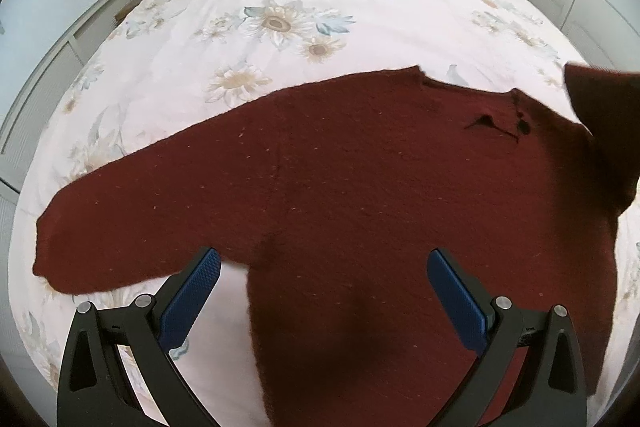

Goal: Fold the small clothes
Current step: 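Fold the held sleeve across the sweater body and open the right tool, then grasp the cuff of the other sleeve with the left tool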

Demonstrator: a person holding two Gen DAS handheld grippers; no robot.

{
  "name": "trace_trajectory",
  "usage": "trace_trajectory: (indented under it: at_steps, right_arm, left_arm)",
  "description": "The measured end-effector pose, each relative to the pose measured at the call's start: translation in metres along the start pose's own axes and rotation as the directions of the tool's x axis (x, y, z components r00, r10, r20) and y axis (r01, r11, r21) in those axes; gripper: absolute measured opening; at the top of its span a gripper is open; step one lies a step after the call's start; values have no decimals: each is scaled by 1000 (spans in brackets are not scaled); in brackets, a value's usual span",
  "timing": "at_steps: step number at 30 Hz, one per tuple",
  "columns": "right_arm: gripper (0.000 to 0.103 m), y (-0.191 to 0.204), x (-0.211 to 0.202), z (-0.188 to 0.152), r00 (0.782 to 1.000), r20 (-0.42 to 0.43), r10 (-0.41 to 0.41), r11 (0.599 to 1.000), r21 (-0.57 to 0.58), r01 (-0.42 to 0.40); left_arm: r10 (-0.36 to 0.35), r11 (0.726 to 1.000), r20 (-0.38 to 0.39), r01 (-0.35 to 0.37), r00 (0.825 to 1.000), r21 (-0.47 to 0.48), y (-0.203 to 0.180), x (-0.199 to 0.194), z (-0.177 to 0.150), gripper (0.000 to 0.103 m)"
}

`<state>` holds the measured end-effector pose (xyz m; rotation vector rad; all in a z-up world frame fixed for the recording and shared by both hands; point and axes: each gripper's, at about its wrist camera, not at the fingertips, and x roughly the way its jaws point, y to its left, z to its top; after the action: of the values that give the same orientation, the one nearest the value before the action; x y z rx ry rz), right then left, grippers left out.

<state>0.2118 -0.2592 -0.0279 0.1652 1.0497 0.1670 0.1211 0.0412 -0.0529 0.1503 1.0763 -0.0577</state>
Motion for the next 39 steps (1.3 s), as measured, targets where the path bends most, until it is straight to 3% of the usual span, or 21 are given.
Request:
trace_trajectory:
  at_steps: [7, 13, 16, 18, 19, 20, 28, 32, 39]
  right_arm:
    - [13, 12, 69, -49, 988, -150, -26, 999, -39, 21]
    - [16, 9, 77, -58, 983, -173, -63, 997, -56, 54]
    - [25, 8, 70, -55, 984, -158, -84, 995, -66, 74]
    - [46, 6, 63, -53, 985, -148, -86, 995, -70, 76]
    - [71, 5, 59, -52, 986, -145, -83, 995, -69, 74]
    - [85, 3, 56, -52, 986, -143, -83, 995, -68, 74]
    - [91, -31, 18, -72, 983, -117, -142, 986, -101, 130]
    - [102, -68, -3, -87, 983, -81, -167, 986, -41, 164]
    - [102, -125, -14, -109, 976, -95, -198, 976, 73, 205]
  left_arm:
    - [8, 1000, -47, -8, 999, -14, 5, 14, -6, 102]
    - [14, 1000, -47, -14, 999, -2, 3, 14, -8, 102]
    - [-6, 1000, -39, 6, 999, 6, 1, 11, -8, 102]
    - [-2, 1000, -36, 3, 999, 15, -1, 9, -8, 102]
    - [-3, 1000, -35, 3, 999, 16, -3, 10, -7, 102]
    - [-3, 1000, -36, 4, 999, 16, -4, 10, -6, 102]
    - [-16, 999, -24, 18, 1000, 51, -22, 8, -2, 102]
    - [-49, 994, -25, 51, 998, 99, -40, 11, 2, 102]
    - [-96, 971, -33, 101, 995, 215, -102, 21, 19, 102]
